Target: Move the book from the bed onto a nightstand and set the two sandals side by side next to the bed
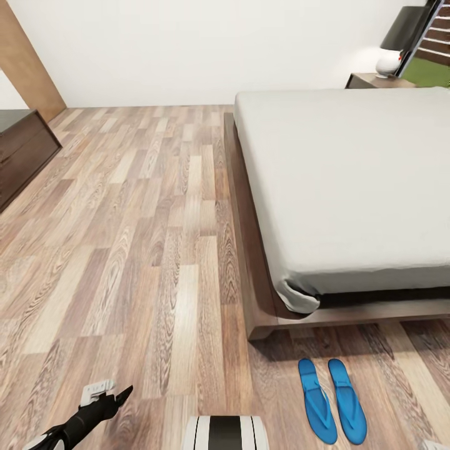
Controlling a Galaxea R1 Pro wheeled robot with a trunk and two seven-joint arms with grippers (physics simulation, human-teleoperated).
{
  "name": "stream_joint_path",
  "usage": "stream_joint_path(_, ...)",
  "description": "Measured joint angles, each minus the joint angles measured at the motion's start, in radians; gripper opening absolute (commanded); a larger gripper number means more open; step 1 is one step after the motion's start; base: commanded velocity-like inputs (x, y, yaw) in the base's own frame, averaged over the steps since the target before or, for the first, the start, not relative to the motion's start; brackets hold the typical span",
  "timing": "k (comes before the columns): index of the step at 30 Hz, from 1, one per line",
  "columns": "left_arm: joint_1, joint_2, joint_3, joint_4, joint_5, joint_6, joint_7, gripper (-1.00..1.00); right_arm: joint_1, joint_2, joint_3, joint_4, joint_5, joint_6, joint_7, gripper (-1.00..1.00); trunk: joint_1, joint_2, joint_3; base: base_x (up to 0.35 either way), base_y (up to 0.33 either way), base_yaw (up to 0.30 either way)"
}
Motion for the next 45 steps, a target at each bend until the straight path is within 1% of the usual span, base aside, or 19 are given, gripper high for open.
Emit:
stream_joint_path(24, 0.001, 0.000, 0.000, 0.000, 0.000, 0.000, 0.000, 1.00, 0.000, 0.000, 0.000, 0.000, 0.134, 0.000, -0.135, 1.00, -0.011, 0.006, 0.093, 0.000, 0.000, 0.000)
stream_joint_path(25, 0.001, 0.000, 0.000, 0.000, 0.000, 0.000, 0.000, 1.00, 0.000, 0.000, 0.000, 0.000, 0.184, 0.000, -0.336, 1.00, -0.011, 0.006, 0.097, 0.000, 0.000, 0.000)
stream_joint_path(26, 0.001, 0.000, 0.000, 0.000, 0.000, 0.000, 0.000, 1.00, 0.000, 0.000, 0.000, 0.000, 0.186, 0.000, -0.346, 1.00, -0.012, 0.006, 0.101, 0.000, 0.000, 0.000)
stream_joint_path(45, 0.001, 0.000, 0.000, 0.000, 0.000, 0.000, 0.000, 1.00, 0.000, 0.000, 0.000, 0.000, 0.186, 0.000, -0.347, 1.00, -0.020, 0.011, 0.174, 0.000, 0.000, 0.000)
